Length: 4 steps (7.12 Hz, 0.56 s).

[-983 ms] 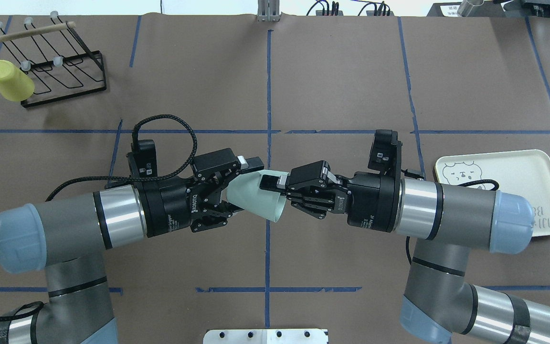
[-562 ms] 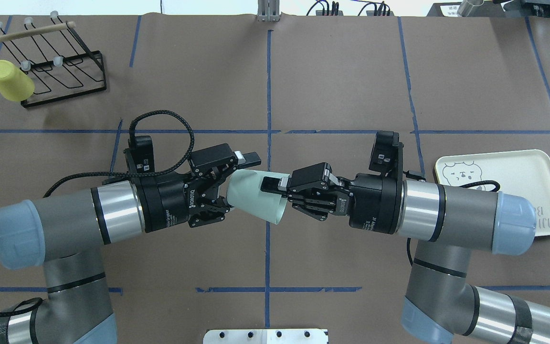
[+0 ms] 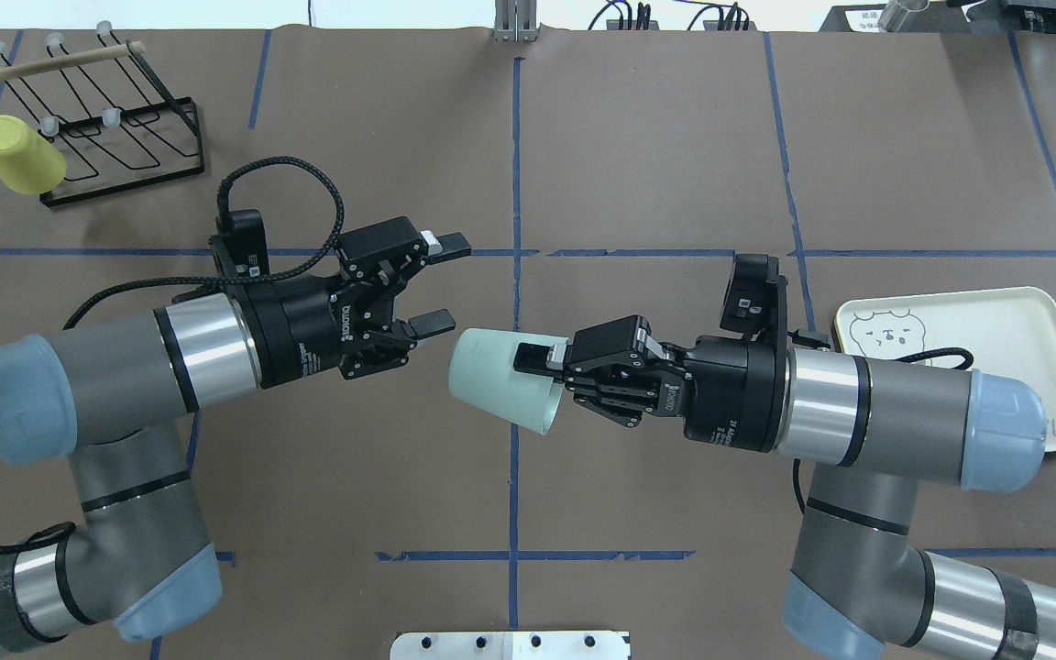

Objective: Left arm grabs green cup and hands to right arm on tray

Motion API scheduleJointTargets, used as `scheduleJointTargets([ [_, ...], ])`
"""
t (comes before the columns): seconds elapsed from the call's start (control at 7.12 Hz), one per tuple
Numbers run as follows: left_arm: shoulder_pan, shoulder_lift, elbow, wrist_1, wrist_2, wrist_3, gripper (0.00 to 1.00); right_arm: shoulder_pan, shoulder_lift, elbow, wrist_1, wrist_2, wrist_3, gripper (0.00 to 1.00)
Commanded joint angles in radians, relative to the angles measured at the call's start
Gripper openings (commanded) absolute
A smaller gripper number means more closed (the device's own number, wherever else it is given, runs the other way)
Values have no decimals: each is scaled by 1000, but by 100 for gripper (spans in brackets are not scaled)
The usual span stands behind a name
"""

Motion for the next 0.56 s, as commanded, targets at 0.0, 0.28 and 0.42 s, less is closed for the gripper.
scheduleJointTargets([
  [0.0, -78, 1, 95, 31, -4, 13, 100, 39, -20, 1, -83, 39, -5, 0],
  [0.28, -145, -1, 84, 290, -140, 230, 100, 222, 15, 5, -402, 302, -34, 0],
  [0.42, -229, 5, 76, 418, -285, 332, 100, 289, 29, 7, -552, 391, -112, 0],
])
